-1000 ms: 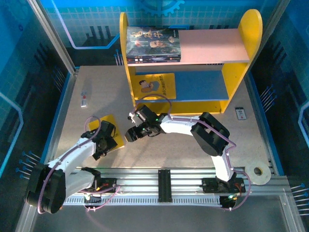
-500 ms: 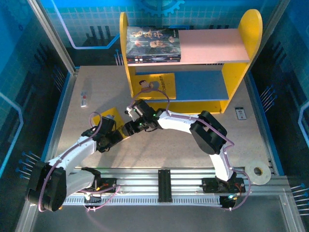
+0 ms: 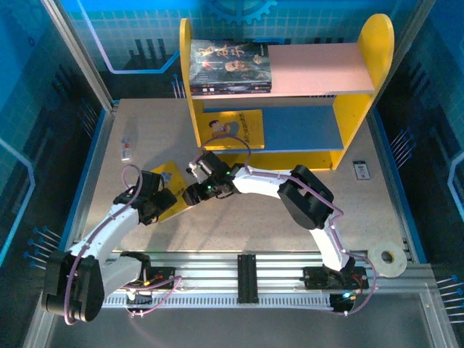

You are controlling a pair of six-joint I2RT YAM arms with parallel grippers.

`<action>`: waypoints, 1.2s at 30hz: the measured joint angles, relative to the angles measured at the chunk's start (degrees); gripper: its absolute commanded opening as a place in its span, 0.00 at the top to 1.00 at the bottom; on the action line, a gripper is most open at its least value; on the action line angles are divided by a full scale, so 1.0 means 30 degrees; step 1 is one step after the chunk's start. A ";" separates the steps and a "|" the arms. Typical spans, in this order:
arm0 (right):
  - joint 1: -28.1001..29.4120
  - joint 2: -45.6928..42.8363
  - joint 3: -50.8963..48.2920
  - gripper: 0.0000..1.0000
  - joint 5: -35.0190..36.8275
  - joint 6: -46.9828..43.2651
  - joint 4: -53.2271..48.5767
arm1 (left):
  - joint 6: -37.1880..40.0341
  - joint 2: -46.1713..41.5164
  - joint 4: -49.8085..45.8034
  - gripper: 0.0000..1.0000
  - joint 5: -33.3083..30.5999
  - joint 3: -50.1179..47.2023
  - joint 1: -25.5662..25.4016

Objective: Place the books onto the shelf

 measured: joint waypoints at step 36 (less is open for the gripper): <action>0.0860 0.1231 0.1217 0.62 0.1428 -0.0087 -0.1654 | -0.0080 0.2535 0.1836 0.20 0.1355 -0.0510 0.0146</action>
